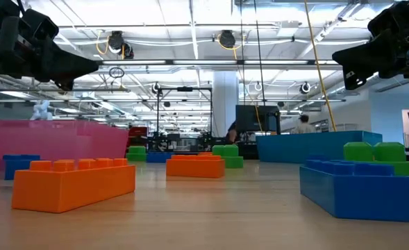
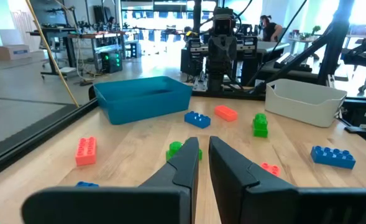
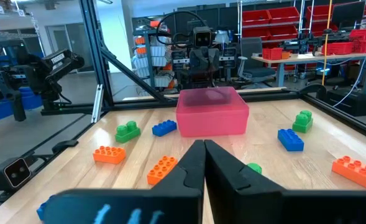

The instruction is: Sort & place blocks by color

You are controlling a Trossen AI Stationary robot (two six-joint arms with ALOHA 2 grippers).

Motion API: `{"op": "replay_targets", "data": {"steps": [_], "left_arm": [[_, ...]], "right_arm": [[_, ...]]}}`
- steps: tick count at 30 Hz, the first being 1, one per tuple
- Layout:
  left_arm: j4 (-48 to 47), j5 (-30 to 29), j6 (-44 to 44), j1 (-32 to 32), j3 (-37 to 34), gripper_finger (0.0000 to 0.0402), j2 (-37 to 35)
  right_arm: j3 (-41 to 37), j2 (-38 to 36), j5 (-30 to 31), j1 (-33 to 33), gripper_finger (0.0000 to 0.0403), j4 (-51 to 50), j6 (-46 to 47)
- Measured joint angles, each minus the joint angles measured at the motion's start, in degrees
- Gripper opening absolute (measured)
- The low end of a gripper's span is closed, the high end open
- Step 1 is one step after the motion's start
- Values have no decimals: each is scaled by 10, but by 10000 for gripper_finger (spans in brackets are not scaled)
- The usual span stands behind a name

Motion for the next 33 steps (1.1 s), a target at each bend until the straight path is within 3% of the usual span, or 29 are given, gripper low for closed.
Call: {"op": "replay_targets", "data": {"steps": [13, 20, 33], "left_arm": [[0, 0, 0, 0, 0, 42, 0], [5, 0, -2, 0, 0, 42, 0], [133, 0, -166, 0, 0, 42, 0]], "right_arm": [[0, 0, 0, 0, 0, 1, 3], [0, 0, 0, 0, 0, 2, 70], [0, 0, 48, 0, 0, 47, 94]]}}
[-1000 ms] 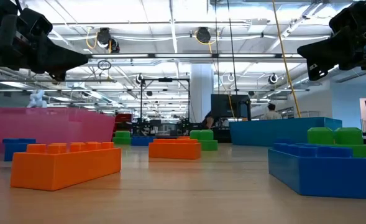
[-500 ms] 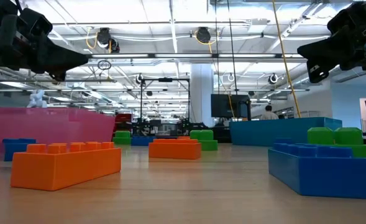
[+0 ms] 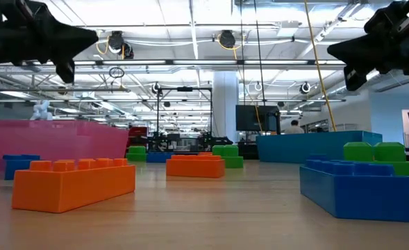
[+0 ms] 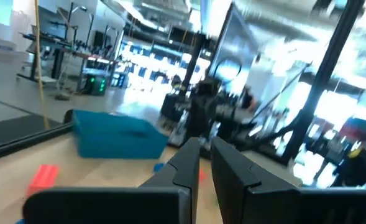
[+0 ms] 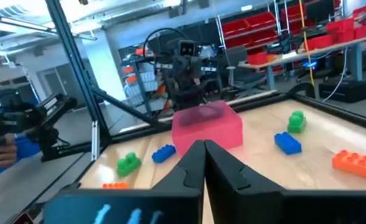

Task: Sort & place blocks by color
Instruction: Put the green game piece into the red bin

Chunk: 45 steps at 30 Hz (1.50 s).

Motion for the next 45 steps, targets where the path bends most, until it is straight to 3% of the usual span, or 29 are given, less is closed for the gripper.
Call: {"op": "replay_targets", "data": {"steps": [4, 7, 11, 17, 21, 26, 32, 40, 45], "left_arm": [[28, -32, 59, 5, 2, 42, 0], [-34, -153, 134, 21, 57, 42, 1], [-234, -226, 231, 52, 230, 42, 75], [-553, -275, 272, 110, 504, 68, 301], [-704, -246, 247, 188, 629, 120, 455], [-801, -172, 270, 289, 718, 199, 610], [-797, -130, 329, 350, 756, 266, 737], [-819, -129, 438, 368, 794, 300, 860], [-837, -130, 481, 366, 794, 301, 910]], "right_arm": [[0, 1, 63, 0, 0, 61, -38], [0, 2, 112, 0, 0, 121, -67], [0, 2, 149, 0, 0, 207, -94], [0, 3, 162, 0, 0, 237, -134], [0, 15, 162, 0, 0, 239, -153], [0, 39, 133, 0, 2, 230, -199], [0, 85, 101, 0, 55, 243, -247], [0, 126, 135, 0, 166, 266, -260], [0, 137, 133, 0, 206, 268, -259]]}}
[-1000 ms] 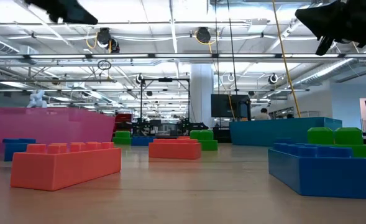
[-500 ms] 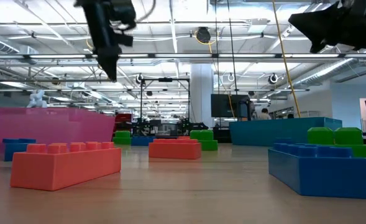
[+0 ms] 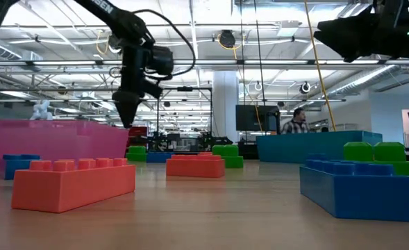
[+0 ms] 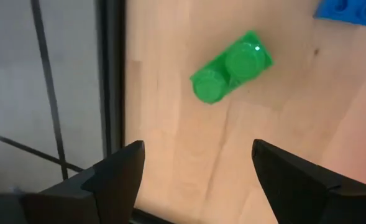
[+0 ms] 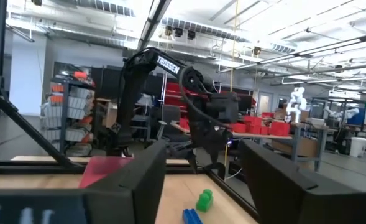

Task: Sort & place blocks by color
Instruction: Put the green game piece into the red bin

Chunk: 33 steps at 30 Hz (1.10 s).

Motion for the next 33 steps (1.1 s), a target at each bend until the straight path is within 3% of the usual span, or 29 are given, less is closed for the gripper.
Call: {"op": "replay_targets", "data": {"steps": [6, 18, 33], "left_arm": [[57, -28, 46, -1, 0, 301, 24], [68, 7, 136, -26, 0, 301, 29], [52, 31, 131, -33, -1, 301, 29]], "right_arm": [[0, 2, 0, 0, 216, 0, 15], [0, 2, -1, 0, 213, -10, 33], [0, 1, -1, 0, 212, -18, 61]]}}
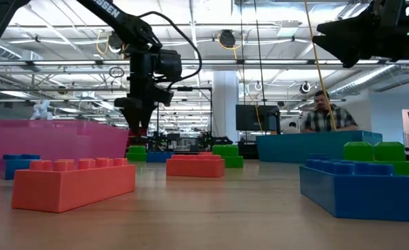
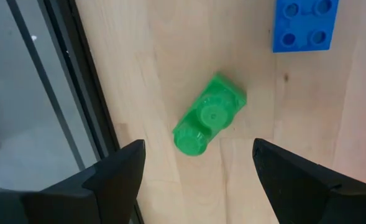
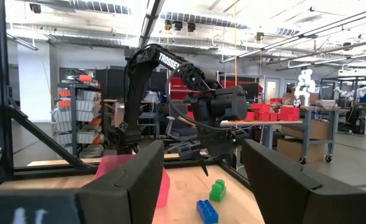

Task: Sort & place blocks by color
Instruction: Put the green game piece into the red bin

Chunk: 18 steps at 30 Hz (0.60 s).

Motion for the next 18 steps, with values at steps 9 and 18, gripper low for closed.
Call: {"op": "replay_targets", "data": {"steps": [9, 18], "left_arm": [[34, 1, 5, 3, -56, 301, 0], [130, 7, 5, 21, -106, 301, 0]], "right_arm": [[0, 0, 0, 0, 212, 0, 0], [0, 0, 0, 0, 212, 0, 0]]}}
